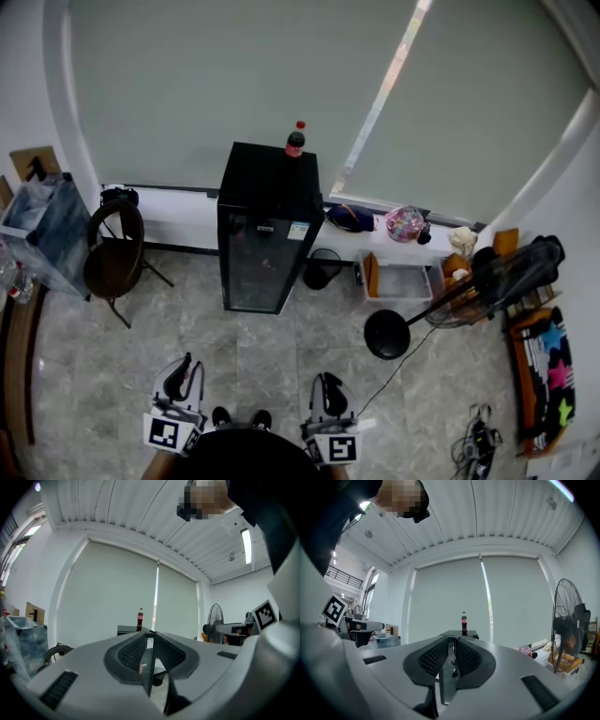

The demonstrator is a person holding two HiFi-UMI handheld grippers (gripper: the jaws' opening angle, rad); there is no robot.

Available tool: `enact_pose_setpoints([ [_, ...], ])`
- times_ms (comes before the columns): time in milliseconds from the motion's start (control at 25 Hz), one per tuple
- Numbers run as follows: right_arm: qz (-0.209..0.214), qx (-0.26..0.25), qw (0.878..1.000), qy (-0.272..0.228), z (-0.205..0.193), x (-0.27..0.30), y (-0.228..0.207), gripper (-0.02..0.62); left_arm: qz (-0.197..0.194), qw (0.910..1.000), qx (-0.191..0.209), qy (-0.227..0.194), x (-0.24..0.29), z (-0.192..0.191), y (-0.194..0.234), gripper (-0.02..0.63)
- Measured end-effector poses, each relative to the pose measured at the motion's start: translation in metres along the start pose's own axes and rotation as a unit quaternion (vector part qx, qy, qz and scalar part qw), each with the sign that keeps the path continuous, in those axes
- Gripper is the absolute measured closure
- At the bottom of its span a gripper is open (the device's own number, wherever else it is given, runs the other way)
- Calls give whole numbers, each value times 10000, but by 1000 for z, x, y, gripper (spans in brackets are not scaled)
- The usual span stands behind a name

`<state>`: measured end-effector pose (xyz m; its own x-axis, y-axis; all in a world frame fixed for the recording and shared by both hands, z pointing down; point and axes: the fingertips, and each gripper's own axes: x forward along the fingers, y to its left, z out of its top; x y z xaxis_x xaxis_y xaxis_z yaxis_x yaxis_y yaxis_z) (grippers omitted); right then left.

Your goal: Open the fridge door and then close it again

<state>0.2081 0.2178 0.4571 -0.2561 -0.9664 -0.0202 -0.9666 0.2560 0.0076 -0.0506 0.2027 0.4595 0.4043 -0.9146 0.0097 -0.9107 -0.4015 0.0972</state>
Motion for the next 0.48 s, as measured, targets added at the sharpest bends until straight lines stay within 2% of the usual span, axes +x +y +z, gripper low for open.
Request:
enact_pose_setpoints([
  [160, 11, 9, 10000, -31, 2, 2, -1, 540, -68, 10000, -25, 67, 3, -2, -1, 494],
  [320, 29, 39, 10000, 7, 0, 2, -2, 501, -50, 9999, 137, 11, 5, 2, 1, 451],
  [400, 103, 47, 9999, 99, -5, 1, -1, 497, -32, 9998, 183, -36, 5, 4, 0, 431],
  [480, 195, -13, 9997, 136, -6, 3, 1, 466, -22, 9998, 199, -13, 5, 3, 0, 402],
])
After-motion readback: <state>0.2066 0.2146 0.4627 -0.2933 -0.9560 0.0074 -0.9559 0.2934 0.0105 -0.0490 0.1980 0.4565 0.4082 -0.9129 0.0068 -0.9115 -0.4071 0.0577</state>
